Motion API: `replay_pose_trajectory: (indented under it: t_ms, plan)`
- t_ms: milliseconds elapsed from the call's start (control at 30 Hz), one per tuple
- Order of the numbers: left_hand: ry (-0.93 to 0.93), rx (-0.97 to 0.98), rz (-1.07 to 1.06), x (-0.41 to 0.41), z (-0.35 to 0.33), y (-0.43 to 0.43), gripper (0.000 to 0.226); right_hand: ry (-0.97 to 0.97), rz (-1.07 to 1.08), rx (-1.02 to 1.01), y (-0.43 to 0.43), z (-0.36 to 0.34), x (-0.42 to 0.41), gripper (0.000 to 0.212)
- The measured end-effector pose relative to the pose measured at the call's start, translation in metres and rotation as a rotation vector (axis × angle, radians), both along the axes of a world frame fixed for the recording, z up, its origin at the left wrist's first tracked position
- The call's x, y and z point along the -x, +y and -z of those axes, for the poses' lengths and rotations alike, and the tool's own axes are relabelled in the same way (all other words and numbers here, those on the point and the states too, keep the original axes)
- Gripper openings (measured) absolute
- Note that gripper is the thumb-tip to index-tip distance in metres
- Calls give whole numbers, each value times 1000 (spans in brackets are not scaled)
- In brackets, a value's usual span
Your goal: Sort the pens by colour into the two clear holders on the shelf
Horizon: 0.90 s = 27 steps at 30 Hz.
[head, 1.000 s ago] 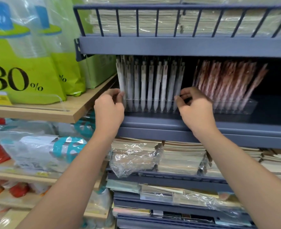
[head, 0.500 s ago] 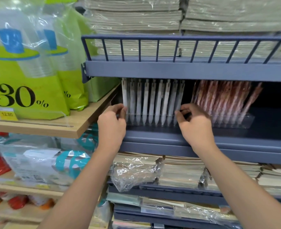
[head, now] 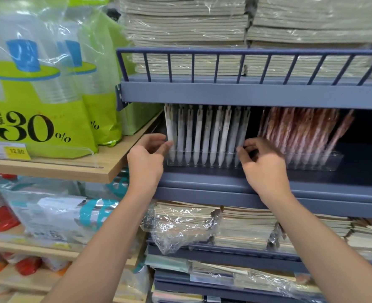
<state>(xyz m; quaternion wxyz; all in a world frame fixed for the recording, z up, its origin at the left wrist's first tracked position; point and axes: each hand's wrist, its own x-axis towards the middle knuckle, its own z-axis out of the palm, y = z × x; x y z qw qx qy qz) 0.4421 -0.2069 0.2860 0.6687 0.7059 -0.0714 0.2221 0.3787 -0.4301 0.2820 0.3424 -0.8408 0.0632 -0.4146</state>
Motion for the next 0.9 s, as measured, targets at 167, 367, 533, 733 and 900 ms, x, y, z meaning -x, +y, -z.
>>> replay_pose_trajectory:
  t_ms: [167,367,533,733,900]
  plan:
    - [-30,-76,19,2,-2,-4,11,1,4,10,0,-1,0,15]
    - [-17,-92,15,0,2,-2,12,10,7,7,0,0,2,15]
    - [-39,-127,-56,-1,4,-6,12,14,-2,1,1,-1,2,15]
    - [-71,-168,-52,0,5,-4,14,15,8,12,0,-1,2,15]
    - [-89,-194,-75,-1,7,-6,9,10,2,-1,2,-2,2,14]
